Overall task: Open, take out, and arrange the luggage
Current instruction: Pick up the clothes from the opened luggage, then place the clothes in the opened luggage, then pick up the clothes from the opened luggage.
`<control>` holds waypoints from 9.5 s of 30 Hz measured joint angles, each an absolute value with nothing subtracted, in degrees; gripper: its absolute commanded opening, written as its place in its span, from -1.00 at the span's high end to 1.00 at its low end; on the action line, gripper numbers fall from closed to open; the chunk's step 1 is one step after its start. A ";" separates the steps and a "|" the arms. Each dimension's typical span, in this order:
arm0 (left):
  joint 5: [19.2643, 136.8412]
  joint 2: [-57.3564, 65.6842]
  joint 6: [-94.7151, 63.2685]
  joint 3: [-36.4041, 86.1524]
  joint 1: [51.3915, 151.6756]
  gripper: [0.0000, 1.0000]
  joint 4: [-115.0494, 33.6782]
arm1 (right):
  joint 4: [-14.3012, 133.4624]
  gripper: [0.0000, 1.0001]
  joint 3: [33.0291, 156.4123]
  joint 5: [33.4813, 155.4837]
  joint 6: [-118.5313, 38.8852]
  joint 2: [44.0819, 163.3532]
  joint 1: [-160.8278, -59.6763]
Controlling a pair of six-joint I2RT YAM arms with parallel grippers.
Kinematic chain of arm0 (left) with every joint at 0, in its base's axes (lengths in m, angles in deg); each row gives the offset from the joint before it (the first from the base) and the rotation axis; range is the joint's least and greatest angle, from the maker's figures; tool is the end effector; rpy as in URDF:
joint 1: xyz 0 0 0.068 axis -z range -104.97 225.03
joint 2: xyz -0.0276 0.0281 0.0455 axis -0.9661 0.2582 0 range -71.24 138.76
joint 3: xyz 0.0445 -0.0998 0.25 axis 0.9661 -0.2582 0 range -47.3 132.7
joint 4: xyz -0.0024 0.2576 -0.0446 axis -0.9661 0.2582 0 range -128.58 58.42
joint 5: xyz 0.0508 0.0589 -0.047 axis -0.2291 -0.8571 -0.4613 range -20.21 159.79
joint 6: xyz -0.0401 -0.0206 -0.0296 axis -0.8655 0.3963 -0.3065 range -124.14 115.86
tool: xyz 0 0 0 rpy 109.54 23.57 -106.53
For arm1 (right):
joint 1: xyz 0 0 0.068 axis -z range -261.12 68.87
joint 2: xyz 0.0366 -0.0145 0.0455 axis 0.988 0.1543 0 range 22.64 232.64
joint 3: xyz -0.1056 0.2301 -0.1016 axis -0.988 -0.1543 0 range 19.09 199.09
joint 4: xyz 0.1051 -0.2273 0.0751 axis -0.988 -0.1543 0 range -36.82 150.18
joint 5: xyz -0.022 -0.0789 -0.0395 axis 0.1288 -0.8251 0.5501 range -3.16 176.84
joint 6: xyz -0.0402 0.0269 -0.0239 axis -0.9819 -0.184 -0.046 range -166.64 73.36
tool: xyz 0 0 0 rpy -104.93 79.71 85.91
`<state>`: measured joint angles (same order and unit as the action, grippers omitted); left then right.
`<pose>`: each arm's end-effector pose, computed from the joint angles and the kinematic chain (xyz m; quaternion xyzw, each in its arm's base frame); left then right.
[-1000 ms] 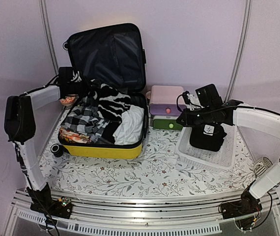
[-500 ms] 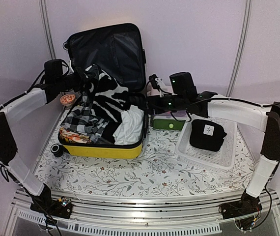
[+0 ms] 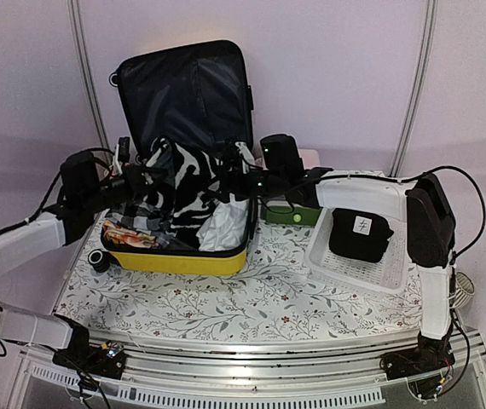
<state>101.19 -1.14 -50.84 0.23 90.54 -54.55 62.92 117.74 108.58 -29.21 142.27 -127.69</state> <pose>0.2678 -0.0934 0.3110 -0.0198 0.7407 -0.5038 0.4440 0.3359 0.3739 0.2778 -0.3071 0.7423 0.4346 0.4072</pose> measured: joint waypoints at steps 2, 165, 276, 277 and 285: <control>100.69 -4.70 -50.19 -4.47 92.75 0.91 -56.76 | 63.64 -0.76 117.89 110.06 -28.49 142.29 -127.93; 102.11 -9.66 -48.17 -7.44 114.96 0.54 -40.65 | 50.83 -0.70 100.80 109.76 -0.27 127.58 -139.45; 89.60 49.79 -5.68 80.47 119.39 -0.65 16.38 | 37.70 0.93 88.58 58.20 -55.28 118.21 -153.99; 89.56 50.25 -5.62 80.82 119.39 -0.62 16.40 | 37.76 0.93 88.58 58.20 -55.41 118.29 -154.01; 89.08 51.10 -3.96 81.82 119.39 0.47 16.86 | 37.91 0.93 88.69 58.20 -56.59 118.67 -154.14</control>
<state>89.08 51.10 -3.96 81.82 119.39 16.86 37.91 88.69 58.20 -56.59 118.67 -154.14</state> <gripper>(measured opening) 0.493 0.075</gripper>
